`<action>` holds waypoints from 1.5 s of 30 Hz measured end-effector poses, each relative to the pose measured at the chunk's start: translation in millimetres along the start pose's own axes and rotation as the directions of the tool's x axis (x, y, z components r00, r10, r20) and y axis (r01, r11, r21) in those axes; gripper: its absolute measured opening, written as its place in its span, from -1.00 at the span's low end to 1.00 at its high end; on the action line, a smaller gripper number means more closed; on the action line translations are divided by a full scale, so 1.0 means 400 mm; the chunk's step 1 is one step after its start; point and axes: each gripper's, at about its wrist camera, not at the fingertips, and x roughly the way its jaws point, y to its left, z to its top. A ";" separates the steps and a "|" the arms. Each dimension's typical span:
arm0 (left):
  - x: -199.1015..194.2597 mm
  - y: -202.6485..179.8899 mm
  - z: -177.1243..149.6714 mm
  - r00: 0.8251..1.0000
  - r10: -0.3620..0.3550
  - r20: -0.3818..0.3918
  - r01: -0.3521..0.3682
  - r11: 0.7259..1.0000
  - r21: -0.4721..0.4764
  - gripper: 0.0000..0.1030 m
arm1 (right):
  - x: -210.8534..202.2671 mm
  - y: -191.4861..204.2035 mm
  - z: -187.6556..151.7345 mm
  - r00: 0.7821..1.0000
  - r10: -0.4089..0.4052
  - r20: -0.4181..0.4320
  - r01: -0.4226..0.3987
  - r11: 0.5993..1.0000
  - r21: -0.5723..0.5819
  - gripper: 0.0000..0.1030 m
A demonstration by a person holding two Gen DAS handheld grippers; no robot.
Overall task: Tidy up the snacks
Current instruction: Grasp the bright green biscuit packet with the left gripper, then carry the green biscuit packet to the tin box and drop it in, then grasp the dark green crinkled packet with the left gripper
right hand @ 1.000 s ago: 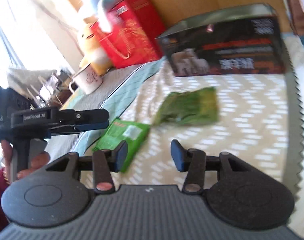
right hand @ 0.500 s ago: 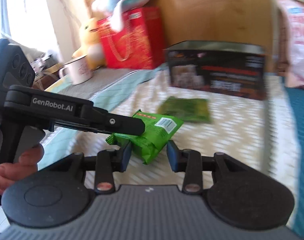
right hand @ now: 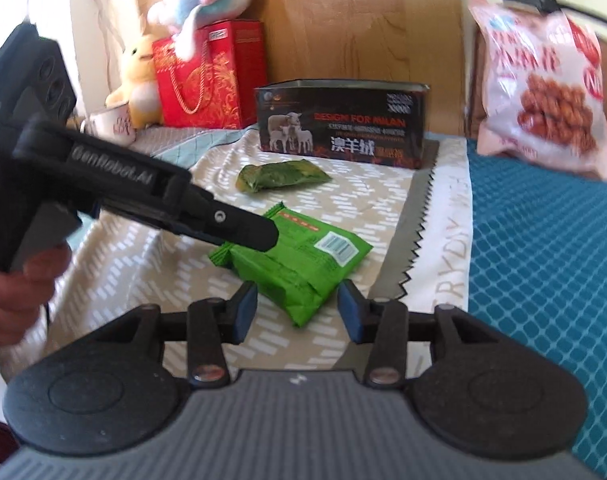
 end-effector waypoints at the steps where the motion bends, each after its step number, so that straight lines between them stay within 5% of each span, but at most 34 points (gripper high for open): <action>1: -0.003 0.002 -0.005 1.000 -0.004 0.005 0.004 1.000 -0.009 -0.28 | -0.001 0.011 -0.006 1.000 -0.010 0.006 0.010 0.999 -0.034 0.00; 5: 0.000 -0.014 -0.014 1.000 0.013 0.014 -0.013 1.000 0.018 -0.32 | 0.007 0.039 -0.006 0.999 -0.033 0.024 0.035 0.993 -0.108 -0.26; 8: -0.007 -0.020 0.021 1.000 -0.004 0.026 0.003 0.999 0.045 -0.32 | 0.015 0.031 0.014 0.997 -0.055 0.056 0.061 0.992 -0.114 -0.26; 16: -0.022 -0.034 0.280 0.983 0.013 0.185 -0.039 0.990 0.136 -0.29 | 0.083 -0.049 0.225 0.972 -0.041 0.231 0.057 0.996 -0.065 -0.26; 24: 0.122 0.053 0.468 0.965 0.150 0.214 -0.166 0.984 0.059 -0.24 | 0.305 -0.135 0.392 0.982 -0.059 0.182 0.059 0.998 0.007 -0.10; 28: 0.152 0.073 0.462 0.957 0.200 0.210 -0.213 0.976 0.038 -0.07 | 0.327 -0.151 0.401 0.982 -0.074 0.173 0.071 0.997 0.025 -0.08; 32: 0.066 0.078 0.425 0.954 0.134 0.268 -0.153 0.987 0.050 -0.07 | 0.251 -0.163 0.372 0.974 -0.044 0.223 0.030 0.997 0.065 -0.09; 34: 0.014 0.100 0.392 0.954 0.109 0.280 -0.121 0.992 0.023 -0.07 | 0.213 -0.167 0.336 0.977 0.039 0.210 -0.059 0.994 0.091 -0.09; 37: -0.018 0.137 0.312 0.967 0.102 0.236 -0.090 0.994 -0.062 -0.10 | 0.226 -0.175 0.287 0.978 0.176 0.111 -0.192 0.969 0.154 -0.11; 45: 0.019 0.194 0.162 0.983 0.164 0.080 -0.139 0.958 -0.251 -0.23 | 0.350 -0.183 0.254 0.980 0.192 -0.055 -0.168 0.942 0.290 -0.34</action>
